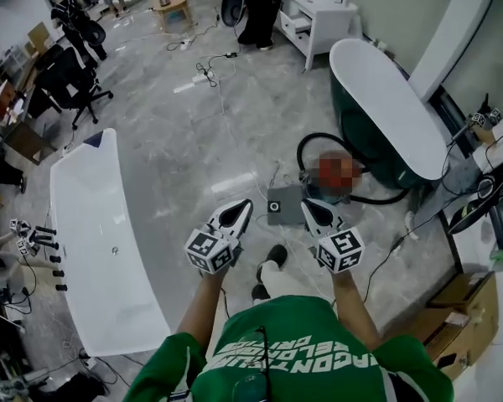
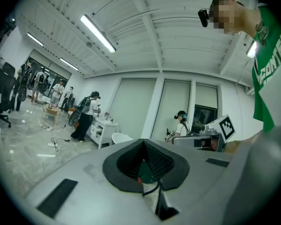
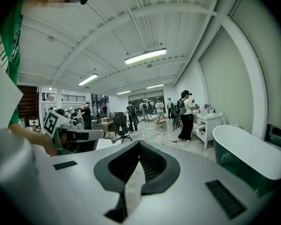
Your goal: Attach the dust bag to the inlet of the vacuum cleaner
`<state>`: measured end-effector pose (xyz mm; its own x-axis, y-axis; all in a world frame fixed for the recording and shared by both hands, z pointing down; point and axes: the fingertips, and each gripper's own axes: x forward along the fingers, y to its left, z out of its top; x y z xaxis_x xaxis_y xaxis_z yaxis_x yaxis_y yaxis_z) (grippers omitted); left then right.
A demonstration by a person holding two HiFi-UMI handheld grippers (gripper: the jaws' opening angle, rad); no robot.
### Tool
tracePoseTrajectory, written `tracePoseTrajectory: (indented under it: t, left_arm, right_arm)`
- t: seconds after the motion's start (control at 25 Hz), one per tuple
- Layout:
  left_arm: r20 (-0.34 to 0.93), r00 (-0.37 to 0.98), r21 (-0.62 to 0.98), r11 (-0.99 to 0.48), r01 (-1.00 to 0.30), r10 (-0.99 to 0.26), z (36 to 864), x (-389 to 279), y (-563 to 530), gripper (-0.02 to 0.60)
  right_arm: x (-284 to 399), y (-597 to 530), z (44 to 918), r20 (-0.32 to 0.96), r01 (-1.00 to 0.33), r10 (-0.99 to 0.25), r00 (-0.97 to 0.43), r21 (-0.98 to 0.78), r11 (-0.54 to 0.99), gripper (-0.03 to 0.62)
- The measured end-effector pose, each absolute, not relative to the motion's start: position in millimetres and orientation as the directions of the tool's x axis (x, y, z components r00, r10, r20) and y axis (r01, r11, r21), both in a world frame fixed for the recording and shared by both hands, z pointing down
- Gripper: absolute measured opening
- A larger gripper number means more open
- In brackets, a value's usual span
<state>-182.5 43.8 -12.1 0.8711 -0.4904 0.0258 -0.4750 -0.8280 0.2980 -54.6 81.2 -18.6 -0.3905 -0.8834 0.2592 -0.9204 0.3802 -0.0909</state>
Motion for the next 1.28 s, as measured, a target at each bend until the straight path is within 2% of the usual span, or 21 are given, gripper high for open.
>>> tracePoseTrajectory:
  t: [0.2,0.52,1.0,1.28]
  left_arm:
    - [0.048,0.904,0.284,-0.862,-0.420,-0.425,-13.9,-159.6,-0.3,0.005]
    - [0.058,0.971,0.270,-0.933,-0.239,-0.232,-23.4,-79.3,-50.6,0.003]
    - [0.092,0.996,0.274,-0.962,-0.015,0.011,-17.6,40.2,-73.1,0.003]
    - [0.095,0.991,0.287,-0.956,0.062,0.093,-9.5,67.5,-75.4,0.003]
  right_arm:
    - [-40.0,43.0,-23.5,0.235,-0.931,-0.900,-0.366,-0.099,0.352,0.008]
    - [19.8,0.3,-29.7,0.200,-0.964,-0.946,-0.254,-0.135,0.231,0.008]
    - [125.1,-17.3,-24.7,0.191,-0.986,-0.979,-0.073,-0.159,0.042,0.008]
    - [141.9,-22.2,-22.5,0.224,-0.990,-0.974,-0.023,-0.139,-0.008,0.008]
